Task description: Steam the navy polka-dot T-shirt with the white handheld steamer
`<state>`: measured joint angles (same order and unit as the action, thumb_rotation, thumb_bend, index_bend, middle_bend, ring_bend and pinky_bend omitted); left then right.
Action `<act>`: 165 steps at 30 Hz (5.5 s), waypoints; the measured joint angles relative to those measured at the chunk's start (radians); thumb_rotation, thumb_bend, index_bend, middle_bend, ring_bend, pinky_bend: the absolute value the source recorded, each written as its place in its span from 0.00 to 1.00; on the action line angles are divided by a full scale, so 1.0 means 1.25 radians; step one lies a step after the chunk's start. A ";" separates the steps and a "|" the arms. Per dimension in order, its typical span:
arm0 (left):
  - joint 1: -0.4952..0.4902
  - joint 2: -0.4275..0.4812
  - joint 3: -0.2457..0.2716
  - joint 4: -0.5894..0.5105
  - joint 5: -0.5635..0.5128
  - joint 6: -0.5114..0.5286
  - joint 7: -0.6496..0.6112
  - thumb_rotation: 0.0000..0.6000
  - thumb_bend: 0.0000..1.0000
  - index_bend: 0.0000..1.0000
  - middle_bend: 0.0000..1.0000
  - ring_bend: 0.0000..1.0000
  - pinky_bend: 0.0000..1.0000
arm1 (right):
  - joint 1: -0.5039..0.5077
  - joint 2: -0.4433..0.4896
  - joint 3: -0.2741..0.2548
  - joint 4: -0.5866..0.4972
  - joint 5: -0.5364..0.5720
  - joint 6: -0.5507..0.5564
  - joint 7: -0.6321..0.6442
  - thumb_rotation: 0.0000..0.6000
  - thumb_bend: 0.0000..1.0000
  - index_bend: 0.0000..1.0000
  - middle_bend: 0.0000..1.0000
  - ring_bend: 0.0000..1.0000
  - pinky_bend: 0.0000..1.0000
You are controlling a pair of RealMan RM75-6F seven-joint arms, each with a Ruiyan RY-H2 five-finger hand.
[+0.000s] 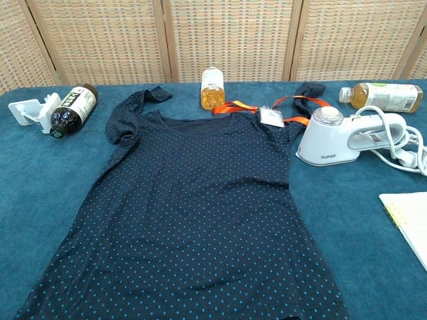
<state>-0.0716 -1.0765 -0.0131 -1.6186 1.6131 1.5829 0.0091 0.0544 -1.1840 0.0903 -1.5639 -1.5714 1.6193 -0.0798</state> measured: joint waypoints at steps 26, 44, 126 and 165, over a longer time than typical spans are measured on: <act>-0.025 -0.022 -0.024 0.000 -0.058 -0.057 0.038 1.00 0.00 0.00 0.00 0.00 0.00 | 0.273 -0.084 0.094 0.145 0.107 -0.380 0.029 1.00 0.40 0.00 0.00 0.00 0.00; -0.044 -0.037 -0.043 -0.004 -0.114 -0.100 0.078 1.00 0.00 0.00 0.00 0.00 0.00 | 0.465 -0.307 0.118 0.442 0.183 -0.561 -0.022 1.00 0.48 0.00 0.00 0.00 0.00; -0.069 -0.029 -0.062 0.047 -0.185 -0.167 -0.018 1.00 0.00 0.00 0.00 0.00 0.00 | 0.802 -0.600 0.108 0.644 0.103 -0.531 0.103 1.00 1.00 0.82 0.67 0.77 0.97; -0.070 -0.032 -0.058 0.048 -0.184 -0.166 -0.015 1.00 0.00 0.00 0.00 0.00 0.00 | 0.711 -0.767 -0.028 1.005 0.013 -0.482 0.168 1.00 1.00 0.82 0.67 0.77 0.97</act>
<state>-0.1591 -1.1165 -0.0862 -1.5588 1.3826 1.3749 -0.0098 0.9434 -2.1424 0.0559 -0.3078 -1.5550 1.0172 0.1304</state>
